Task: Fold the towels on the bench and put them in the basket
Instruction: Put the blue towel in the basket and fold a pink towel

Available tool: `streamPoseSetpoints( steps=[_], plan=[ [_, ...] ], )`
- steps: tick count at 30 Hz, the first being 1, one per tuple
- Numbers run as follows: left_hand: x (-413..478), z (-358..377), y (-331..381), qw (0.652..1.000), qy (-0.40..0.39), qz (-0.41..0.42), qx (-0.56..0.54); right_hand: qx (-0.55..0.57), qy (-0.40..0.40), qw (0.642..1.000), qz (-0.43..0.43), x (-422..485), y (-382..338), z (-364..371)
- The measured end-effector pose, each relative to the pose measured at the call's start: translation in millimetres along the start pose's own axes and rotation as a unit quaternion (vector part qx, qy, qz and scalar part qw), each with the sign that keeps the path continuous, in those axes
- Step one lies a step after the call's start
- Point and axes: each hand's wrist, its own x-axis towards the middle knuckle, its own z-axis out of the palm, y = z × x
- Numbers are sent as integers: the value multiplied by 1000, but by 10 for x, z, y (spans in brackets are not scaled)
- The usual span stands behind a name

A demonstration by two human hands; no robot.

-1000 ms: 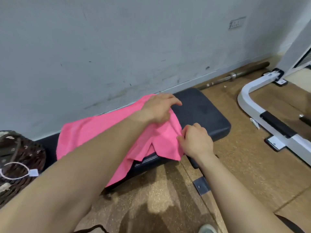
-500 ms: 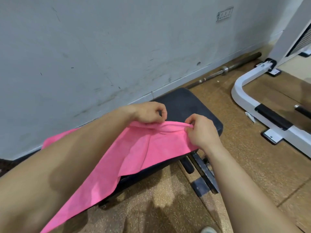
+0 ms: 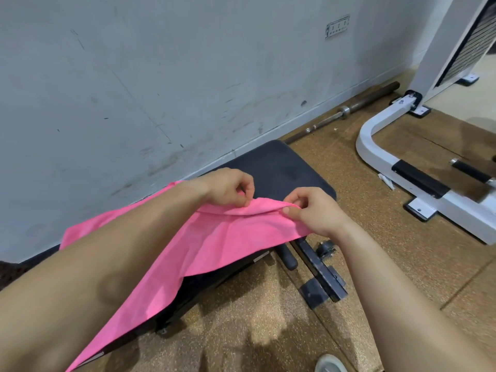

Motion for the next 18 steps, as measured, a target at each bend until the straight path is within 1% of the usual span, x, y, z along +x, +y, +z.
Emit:
streamPoseSetpoints(
  steps=[3,6,8,10,12,14,16,17,18],
  plan=[
    [1,28,64,999,-22,15,-28,28,-24,999,-28,-16,-53,-18],
    [10,43,119,998,17,27,-56,38,-16,999,-31,-8,-90,-24],
    [3,-4,96,994,42,13,-101,25,4,1000,-18,18,-68,-25],
    [-5,-89,19,994,41,-6,-101,-4,23,1000,5,34,-26,-37],
    [-12,-166,-71,998,28,-25,-47,-21,33,999,26,43,17,-64],
    [-17,-230,-172,998,12,-40,38,-22,26,999,37,51,43,-95],
    [-16,-308,-270,988,0,-57,143,-16,21,999,47,44,57,-132],
    [-6,-359,-323,981,0,-67,180,-17,23,998,50,37,63,-154],
    [6,-419,-363,978,7,-78,194,-17,27,998,51,30,71,-177]
  ],
)
